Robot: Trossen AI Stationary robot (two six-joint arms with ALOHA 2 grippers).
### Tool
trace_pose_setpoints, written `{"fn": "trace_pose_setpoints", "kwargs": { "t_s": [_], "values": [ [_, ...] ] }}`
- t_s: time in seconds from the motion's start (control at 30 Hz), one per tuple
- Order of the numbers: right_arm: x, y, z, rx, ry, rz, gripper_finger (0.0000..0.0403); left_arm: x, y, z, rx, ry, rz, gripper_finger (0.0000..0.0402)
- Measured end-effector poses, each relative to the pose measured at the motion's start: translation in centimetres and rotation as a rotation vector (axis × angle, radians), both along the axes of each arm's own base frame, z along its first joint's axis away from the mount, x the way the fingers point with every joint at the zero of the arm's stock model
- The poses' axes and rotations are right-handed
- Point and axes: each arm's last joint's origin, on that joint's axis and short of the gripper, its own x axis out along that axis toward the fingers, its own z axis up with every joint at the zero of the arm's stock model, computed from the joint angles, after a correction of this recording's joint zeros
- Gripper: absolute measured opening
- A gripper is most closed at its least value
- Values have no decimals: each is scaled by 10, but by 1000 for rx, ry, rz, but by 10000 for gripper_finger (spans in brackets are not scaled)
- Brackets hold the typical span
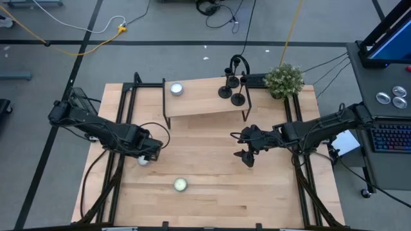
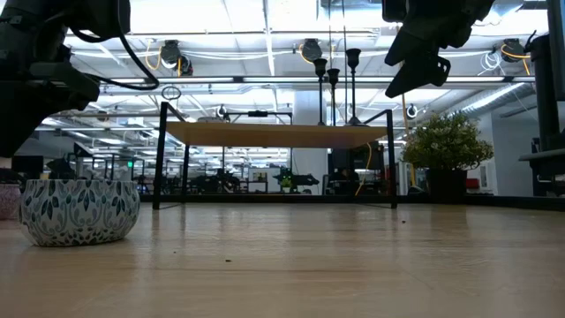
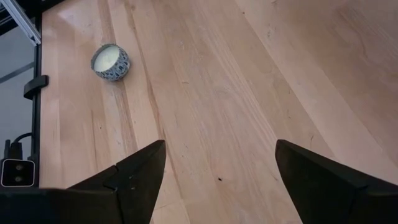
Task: Pick & Place candle stick holders
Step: Put the purple candle on the shelf
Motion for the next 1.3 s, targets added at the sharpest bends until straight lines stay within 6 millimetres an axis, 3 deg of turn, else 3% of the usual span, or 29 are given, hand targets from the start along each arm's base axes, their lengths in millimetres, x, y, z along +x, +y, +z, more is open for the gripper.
{"fn": "trace_pose_setpoints", "kwargs": {
  "t_s": [0.4,1.0,1.3],
  "values": [
    [0,0,0,-2,0,2,293,3,-7,-1,58,-34,133,337],
    [0,1,0,19,4,20,293,7,-9,-1,95,-84,195,396],
    [0,1,0,17,5,22,293,6,-11,-1,38,-44,252,398]
  ]
}}
